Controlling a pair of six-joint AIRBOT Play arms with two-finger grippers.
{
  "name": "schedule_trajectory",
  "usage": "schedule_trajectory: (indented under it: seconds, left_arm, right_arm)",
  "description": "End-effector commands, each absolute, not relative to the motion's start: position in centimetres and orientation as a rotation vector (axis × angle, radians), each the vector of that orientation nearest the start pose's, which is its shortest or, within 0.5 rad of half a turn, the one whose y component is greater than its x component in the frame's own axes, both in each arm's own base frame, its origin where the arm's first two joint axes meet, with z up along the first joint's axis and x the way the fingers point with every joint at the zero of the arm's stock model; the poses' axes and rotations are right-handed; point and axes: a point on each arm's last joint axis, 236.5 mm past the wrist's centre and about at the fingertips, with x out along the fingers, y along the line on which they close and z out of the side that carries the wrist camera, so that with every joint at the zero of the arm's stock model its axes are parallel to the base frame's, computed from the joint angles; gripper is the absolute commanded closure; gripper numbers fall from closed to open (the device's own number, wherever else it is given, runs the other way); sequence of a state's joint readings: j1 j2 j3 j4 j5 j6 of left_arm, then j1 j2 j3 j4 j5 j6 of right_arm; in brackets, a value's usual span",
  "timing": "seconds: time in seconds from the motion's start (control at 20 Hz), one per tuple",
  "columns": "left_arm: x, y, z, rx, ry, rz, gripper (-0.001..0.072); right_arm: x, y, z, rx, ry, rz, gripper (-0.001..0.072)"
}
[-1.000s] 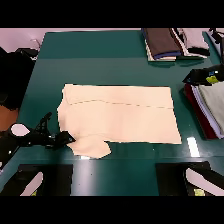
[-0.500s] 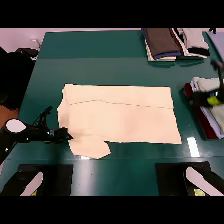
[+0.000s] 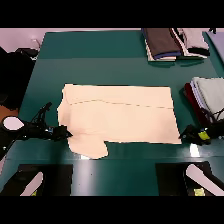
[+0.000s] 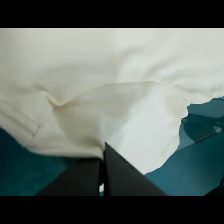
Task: Fold the shirts.
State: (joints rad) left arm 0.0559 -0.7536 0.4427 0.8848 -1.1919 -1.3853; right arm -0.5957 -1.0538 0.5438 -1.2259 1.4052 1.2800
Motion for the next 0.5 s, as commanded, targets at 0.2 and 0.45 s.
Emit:
schedule_trajectory:
  seconds: [0.2,0.45]
  left_arm:
    - [18.2,-11.7,-2.8,-0.453,1.449,-0.422,0.0684]
    - [14.9,-9.6,-0.1,-0.351,1.415,-0.345,0.0684]
  right_arm:
    - [16.7,1.5,-9.8,0.557,1.721,0.139,0.0657]
    - [17.4,1.4,-6.0,0.458,1.581,0.150,0.0699]
